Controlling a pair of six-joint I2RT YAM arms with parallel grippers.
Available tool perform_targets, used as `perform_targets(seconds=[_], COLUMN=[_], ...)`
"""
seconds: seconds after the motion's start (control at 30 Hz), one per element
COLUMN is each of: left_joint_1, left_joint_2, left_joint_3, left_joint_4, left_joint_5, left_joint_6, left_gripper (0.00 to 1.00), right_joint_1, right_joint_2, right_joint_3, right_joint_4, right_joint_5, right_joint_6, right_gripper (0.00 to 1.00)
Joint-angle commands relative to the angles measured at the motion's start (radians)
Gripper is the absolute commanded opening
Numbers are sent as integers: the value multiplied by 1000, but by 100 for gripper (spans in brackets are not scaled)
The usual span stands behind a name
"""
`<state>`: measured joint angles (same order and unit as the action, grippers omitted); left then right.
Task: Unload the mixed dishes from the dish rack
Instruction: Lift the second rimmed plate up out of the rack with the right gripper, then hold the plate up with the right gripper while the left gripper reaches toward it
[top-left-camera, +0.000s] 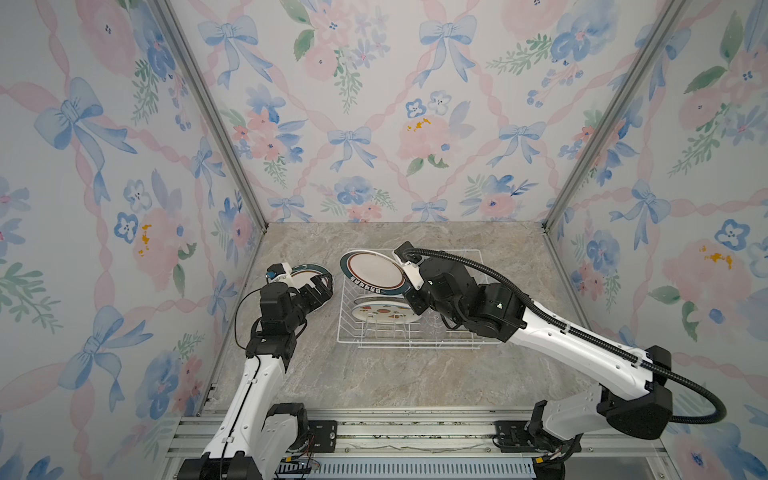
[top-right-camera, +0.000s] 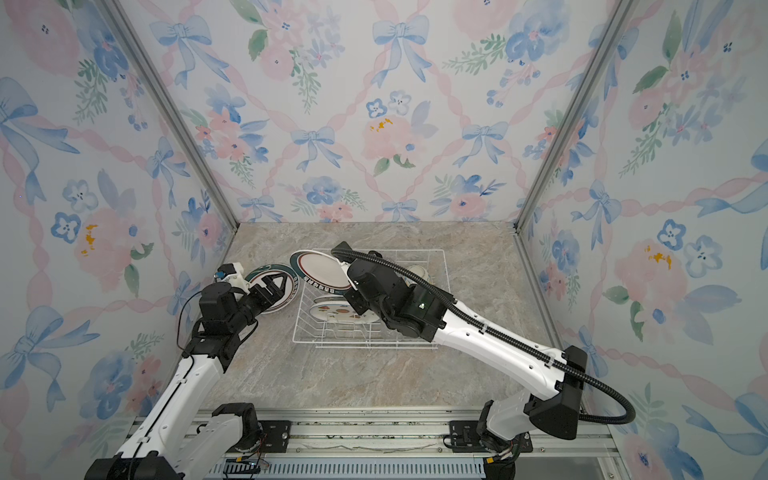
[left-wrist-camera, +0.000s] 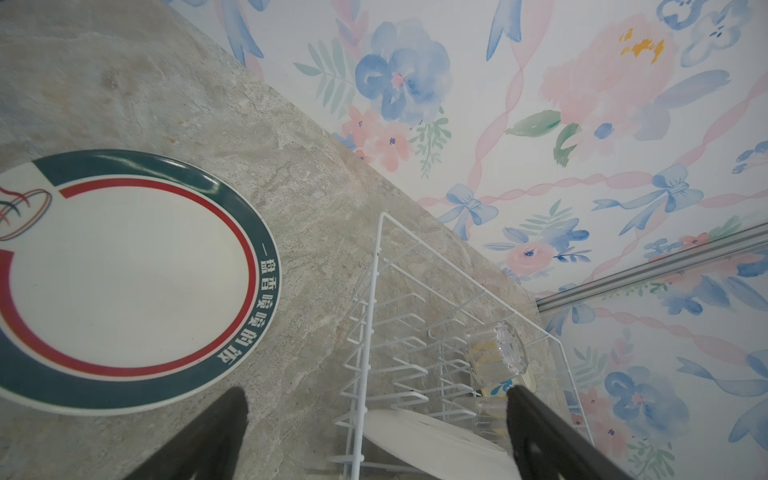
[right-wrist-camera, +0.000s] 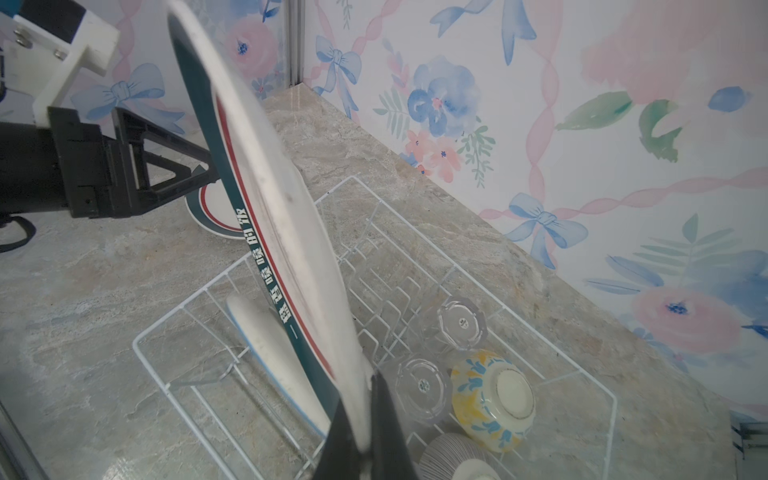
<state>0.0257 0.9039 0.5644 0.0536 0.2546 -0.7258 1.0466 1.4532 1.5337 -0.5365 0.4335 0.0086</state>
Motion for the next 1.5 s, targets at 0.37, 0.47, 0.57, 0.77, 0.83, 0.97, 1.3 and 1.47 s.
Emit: perform_targets(seconds=[0.37,0.47,0.57,0.77,0.83,0.97,1.3,1.47], left_joint_1=[-2,-2,-2,-2,-2,-2,-2,-4], left_joint_2=[6,7,7,11,12,15,39,39], left_joint_3=[2,1,-2,-3,-7,-10,5,27], left_joint_4=[18,18,18,18,17,22,36,52], left_joint_5=[-14,-14,-15,-15,-15,-15,18,42], left_joint_6=[5,3,-1,-9,-11,-21,-55,-74], left_gripper=[98,98,98,98,98,98,98,98], right_joint_1=[-106,-114,-124,-136,-141,-152,-187,-195], right_joint_2=[-63,-66,-67,-68,-70,-73,-94,-98], right_joint_3=[-28,-36,-40,-53,-57,-66,-97,-129], right_joint_4=[122,134,141,166,170,183,213,239], right_joint_5=[6,1,-4,-4,-4,-11,-27,-26], right_joint_6=[69,74,82,89,92,106,162,209], right_gripper=[0,0,0,0,0,0,0,0])
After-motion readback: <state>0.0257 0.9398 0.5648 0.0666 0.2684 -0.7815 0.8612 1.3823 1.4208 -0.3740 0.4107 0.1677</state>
